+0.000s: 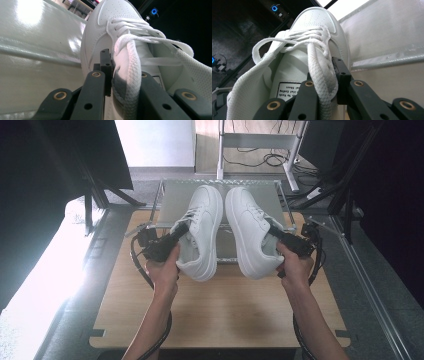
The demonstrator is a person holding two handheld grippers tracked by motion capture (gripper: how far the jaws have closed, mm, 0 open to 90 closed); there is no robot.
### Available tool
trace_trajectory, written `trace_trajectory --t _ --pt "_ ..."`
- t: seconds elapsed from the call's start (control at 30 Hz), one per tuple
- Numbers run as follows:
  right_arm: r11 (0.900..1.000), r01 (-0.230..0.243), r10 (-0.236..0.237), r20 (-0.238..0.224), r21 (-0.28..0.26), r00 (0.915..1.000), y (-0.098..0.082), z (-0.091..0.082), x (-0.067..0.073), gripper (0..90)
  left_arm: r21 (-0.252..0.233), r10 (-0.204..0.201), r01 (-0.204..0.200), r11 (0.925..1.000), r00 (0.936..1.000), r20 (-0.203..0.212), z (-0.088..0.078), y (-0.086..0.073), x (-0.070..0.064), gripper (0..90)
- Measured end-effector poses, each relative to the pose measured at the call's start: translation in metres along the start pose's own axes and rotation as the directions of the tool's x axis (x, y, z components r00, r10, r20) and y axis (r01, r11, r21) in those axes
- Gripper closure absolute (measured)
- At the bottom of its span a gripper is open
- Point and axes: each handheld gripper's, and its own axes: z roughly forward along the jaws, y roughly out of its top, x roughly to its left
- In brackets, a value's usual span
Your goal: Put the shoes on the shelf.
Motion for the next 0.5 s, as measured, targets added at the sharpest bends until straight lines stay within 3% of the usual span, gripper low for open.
trace_trajectory --t 0.5 --pt "0.998 -0.047 0.048 0.04 -0.037 0.998 0.017 0.034 0.001 83.5 -0.033 -0.044 0.042 0.9986 0.9971 -0.062 0.028 0.027 0.006 84.5"
